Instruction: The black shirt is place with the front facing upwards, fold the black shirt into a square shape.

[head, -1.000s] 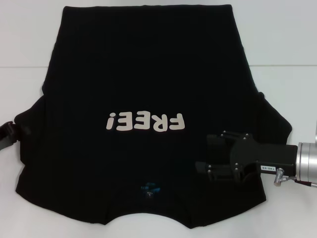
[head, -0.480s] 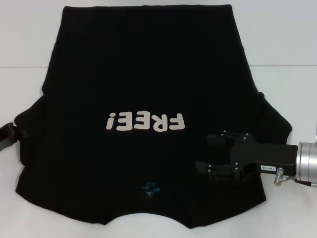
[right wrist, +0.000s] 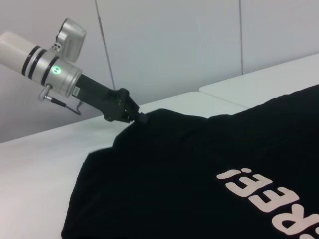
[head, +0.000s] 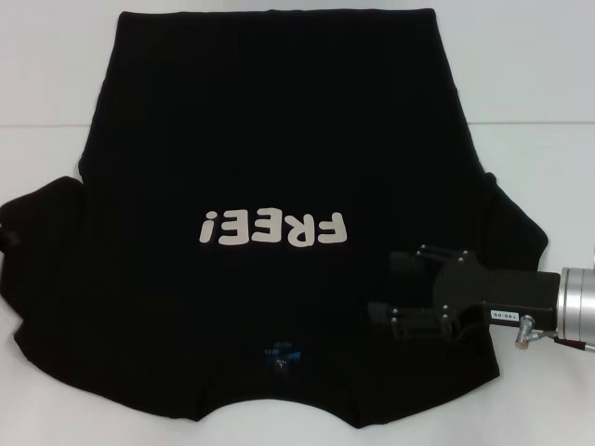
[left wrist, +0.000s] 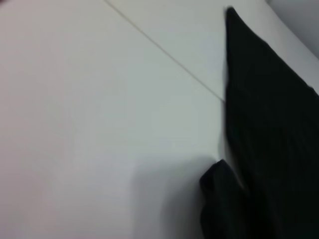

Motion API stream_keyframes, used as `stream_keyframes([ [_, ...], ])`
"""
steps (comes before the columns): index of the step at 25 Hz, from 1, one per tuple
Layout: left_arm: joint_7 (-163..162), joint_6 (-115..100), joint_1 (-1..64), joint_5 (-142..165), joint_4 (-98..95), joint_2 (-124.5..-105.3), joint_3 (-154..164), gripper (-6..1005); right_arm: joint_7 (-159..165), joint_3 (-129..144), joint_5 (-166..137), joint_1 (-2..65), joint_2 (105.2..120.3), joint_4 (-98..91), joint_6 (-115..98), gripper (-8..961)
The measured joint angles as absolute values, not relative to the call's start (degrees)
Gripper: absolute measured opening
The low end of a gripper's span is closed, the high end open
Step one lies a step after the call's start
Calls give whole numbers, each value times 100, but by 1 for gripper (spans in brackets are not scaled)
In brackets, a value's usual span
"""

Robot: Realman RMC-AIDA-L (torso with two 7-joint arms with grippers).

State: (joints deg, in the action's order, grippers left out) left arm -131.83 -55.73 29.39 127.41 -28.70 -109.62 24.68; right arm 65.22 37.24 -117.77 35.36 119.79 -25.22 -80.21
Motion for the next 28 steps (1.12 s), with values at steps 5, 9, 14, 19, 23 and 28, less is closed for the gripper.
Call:
stream_keyframes([
  [5, -13201, -5562, 2878, 12744, -2949, -10915, 2403, 3, 6522, 3718, -11777, 3528, 11979, -2522, -8023, 892],
  [9, -13204, -5546, 2827, 12756, -2988, -10911, 2329, 3, 6522, 3719, -11777, 3524, 11979, -2522, -8024, 892],
  [14, -13206, -5532, 2780, 12759, -2988, -10920, 2256, 2, 6522, 3718, -11777, 3524, 11979, -2522, -8025, 892],
  [19, -13208, -5442, 2711, 12737, -2988, -10934, 2151, 2, 6522, 3722, -11777, 3524, 11979, -2522, -8018, 892],
  [23, -13201, -5388, 2695, 12721, -2990, -10942, 2048, 2, 6521, 3721, -11777, 3529, 11983, -2523, -8011, 892],
  [28, -13146, -5382, 2704, 12711, -2999, -10950, 1917, 2, 6521, 3727, -11777, 3533, 11988, -2523, -7997, 892],
])
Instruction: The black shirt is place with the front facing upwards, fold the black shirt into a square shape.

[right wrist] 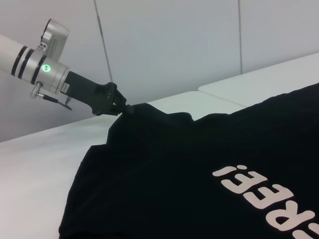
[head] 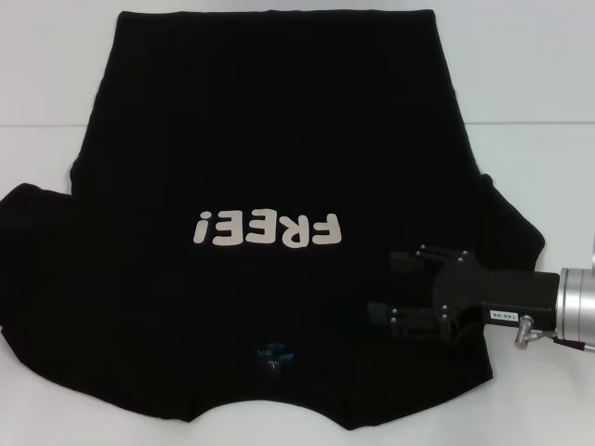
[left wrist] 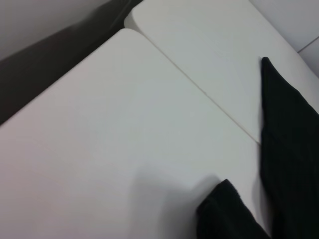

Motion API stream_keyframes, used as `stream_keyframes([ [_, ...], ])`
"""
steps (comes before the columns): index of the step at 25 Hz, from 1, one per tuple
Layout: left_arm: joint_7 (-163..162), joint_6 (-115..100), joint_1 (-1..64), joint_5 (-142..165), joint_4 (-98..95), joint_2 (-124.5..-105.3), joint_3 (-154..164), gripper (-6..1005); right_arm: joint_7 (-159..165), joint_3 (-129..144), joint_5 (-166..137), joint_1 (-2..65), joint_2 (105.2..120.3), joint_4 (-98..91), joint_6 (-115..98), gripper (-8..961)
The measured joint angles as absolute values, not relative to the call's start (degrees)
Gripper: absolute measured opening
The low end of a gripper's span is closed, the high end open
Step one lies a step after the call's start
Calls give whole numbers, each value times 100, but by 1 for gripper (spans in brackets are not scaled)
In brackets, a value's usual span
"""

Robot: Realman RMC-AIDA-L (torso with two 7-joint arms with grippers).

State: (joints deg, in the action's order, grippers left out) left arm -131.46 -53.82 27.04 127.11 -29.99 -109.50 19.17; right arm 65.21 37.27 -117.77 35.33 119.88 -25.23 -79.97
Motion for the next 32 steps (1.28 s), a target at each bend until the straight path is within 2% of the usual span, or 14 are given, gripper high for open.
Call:
stream_keyframes([
  [5, -13037, -5589, 2776, 12711, -3097, -10969, 1965, 3, 6522, 3730, -11777, 3533, 11988, -2522, -7984, 892],
  [10, -12994, -5924, 2885, 12709, -3327, -11075, 1967, 11, 6521, 3735, -11777, 3533, 11988, -2523, -7976, 892],
  [11, -12991, -6159, 2953, 12711, -3559, -11162, 1969, 12, 6521, 3738, -11777, 3533, 11988, -2522, -7976, 892],
  [19, -12993, -6738, 3156, 12729, -4005, -11379, 2210, 24, 6521, 3755, -11784, 3533, 11988, -2512, -7930, 892],
  [20, -13020, -6788, 3244, 12728, -4033, -11471, 2410, 26, 6521, 3757, -11787, 3533, 11988, -2509, -7927, 892],
  [22, -13020, -6788, 3244, 12728, -4033, -11471, 2410, 29, 6522, 3759, -11790, 3533, 11988, -2505, -7926, 892],
  [26, -13036, -6629, 3368, 12760, -3967, -11732, 2770, 35, 6521, 3761, -11789, 3527, 11988, -2477, -7925, 892],
  [29, -13029, -6681, 3389, 12717, -3839, -11777, 2819, 40, 6521, 3762, -11788, 3526, 11988, -2457, -7925, 892],
  [32, -12819, -7049, 3427, 12506, -3603, -11687, 2785, 44, 6521, 3746, -11786, 3524, 11986, -2454, -7925, 892],
])
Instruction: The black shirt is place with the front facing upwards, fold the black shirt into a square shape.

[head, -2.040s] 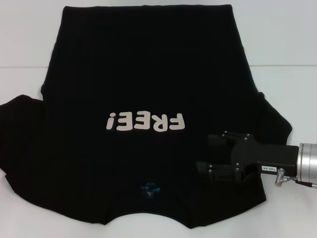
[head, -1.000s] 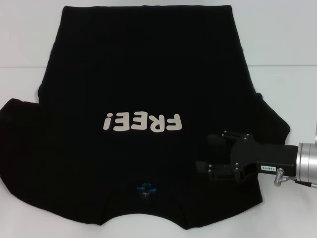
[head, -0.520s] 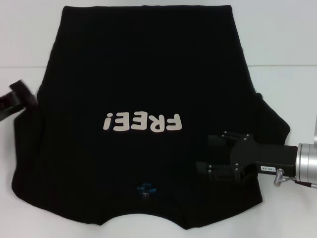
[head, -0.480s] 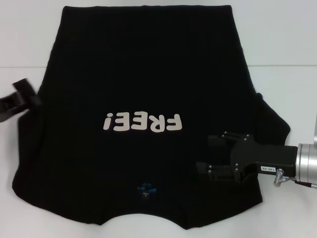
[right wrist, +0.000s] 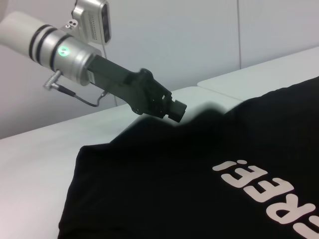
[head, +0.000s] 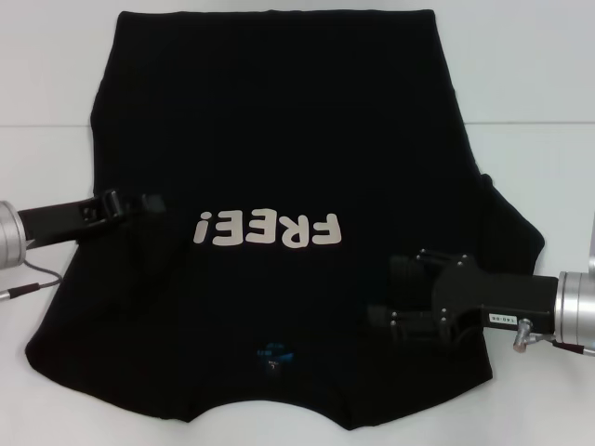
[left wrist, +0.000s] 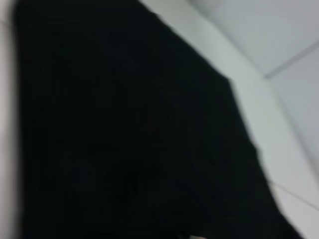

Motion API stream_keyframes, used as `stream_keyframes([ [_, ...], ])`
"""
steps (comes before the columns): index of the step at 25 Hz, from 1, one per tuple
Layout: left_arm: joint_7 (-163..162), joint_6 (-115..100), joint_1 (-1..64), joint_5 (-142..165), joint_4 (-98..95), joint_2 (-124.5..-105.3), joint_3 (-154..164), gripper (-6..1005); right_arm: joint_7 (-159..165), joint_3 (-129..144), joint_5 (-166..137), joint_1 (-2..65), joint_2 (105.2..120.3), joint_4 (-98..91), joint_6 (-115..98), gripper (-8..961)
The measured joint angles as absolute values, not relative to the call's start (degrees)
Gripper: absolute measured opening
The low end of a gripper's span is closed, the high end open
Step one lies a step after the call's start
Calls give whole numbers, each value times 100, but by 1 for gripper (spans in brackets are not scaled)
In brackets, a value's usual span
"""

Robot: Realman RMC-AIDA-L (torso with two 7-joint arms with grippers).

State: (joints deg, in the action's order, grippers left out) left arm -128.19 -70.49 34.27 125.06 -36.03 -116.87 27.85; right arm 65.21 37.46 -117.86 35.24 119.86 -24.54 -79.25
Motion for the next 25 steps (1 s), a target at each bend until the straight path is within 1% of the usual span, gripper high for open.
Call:
stream_keyframes([
  [3, -12238, -7674, 3361, 11956, -3341, -11557, 2612, 49, 6522, 3718, -11780, 3520, 11980, -2452, -7926, 892],
  [8, -11497, -8527, 3218, 11488, -3024, -11358, 2536, 294, 6934, 3645, -11776, 3504, 11966, -2522, -7907, 892],
  [10, -11053, -8749, 3174, 11502, -2996, -11339, 2565, 534, 7525, 3582, -11779, 3502, 11935, -2708, -7850, 891],
  [12, -10345, -9003, 3086, 11511, -3039, -11386, 2581, 569, 8219, 3589, -11825, 3492, 11894, -2997, -7809, 891],
  [14, -9945, -9131, 3035, 11511, -3063, -11415, 2582, 603, 9289, 3630, -12019, 3490, 11807, -3456, -7789, 891],
  [15, -9103, -9322, 2893, 11504, -3092, -11483, 2582, 621, 9898, 3639, -12214, 3501, 11739, -3677, -7800, 891],
  [16, -8880, -9367, 2854, 11504, -3095, -11500, 2582, 638, 10408, 3640, -12382, 3519, 11676, -3883, -7807, 891],
  [20, -7835, -9519, 2653, 11508, -3131, -11608, 2593, 707, 12640, 3638, -13289, 3694, 11315, -4599, -7990, 891],
  [22, -7595, -9534, 2592, 11517, -3151, -11644, 2622, 742, 13631, 3616, -13904, 3842, 11176, -4845, -8068, 891],
  [24, -7463, -9540, 2531, 11519, -3155, -11658, 2642, 817, 14310, 3584, -14535, 3995, 11127, -5014, -8156, 891],
  [25, -7442, -9541, 2515, 11522, -3156, -11660, 2646, 855, 14512, 3572, -14827, 4070, 11130, -5078, -8191, 891],
])
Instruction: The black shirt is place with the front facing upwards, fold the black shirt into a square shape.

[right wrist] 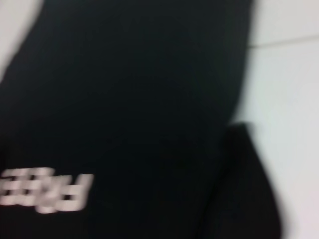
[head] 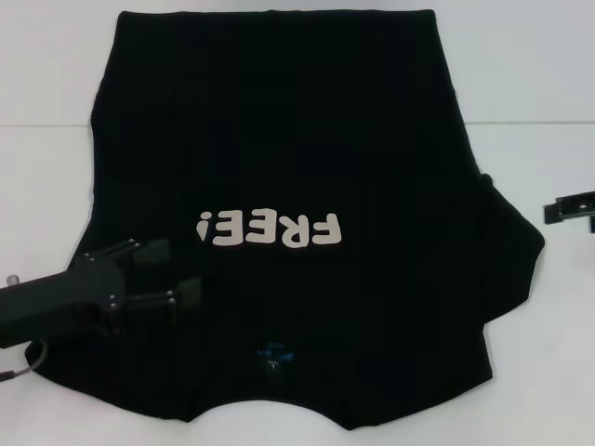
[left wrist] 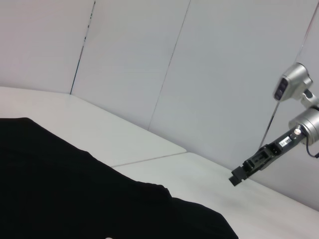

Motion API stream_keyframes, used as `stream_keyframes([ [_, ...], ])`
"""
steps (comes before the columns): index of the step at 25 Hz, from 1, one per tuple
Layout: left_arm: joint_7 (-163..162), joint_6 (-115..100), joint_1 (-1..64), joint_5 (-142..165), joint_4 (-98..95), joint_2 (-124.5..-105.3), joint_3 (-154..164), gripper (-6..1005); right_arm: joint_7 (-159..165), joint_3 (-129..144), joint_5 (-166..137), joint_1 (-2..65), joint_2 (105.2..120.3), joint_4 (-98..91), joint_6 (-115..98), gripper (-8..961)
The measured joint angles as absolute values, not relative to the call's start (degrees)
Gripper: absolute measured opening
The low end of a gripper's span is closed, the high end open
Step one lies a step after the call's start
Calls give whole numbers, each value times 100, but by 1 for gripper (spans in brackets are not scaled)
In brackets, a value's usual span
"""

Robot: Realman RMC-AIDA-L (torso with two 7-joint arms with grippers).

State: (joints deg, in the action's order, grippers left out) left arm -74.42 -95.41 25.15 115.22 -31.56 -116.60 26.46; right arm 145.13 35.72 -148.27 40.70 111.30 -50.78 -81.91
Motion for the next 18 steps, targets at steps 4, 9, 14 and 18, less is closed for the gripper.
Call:
stream_keyframes([
  [4, -7430, -9545, 2467, 11584, -3147, -11662, 2649, 937, 14738, 3579, -15542, 4279, 11192, -5001, -8131, 891],
  [9, -7427, -9548, 2426, 11597, -3160, -11660, 2655, 952, 14742, 3612, -15611, 4438, 11192, -4359, -7796, 891],
  [14, -7434, -9551, 2407, 11597, -3157, -11643, 2660, 952, 14702, 3614, -15595, 4525, 11181, -4005, -7604, 891],
  [18, -7451, -9554, 2400, 11597, -3164, -11649, 2663, 951, 14673, 3622, -15597, 4596, 11207, -3808, -7465, 891],
])
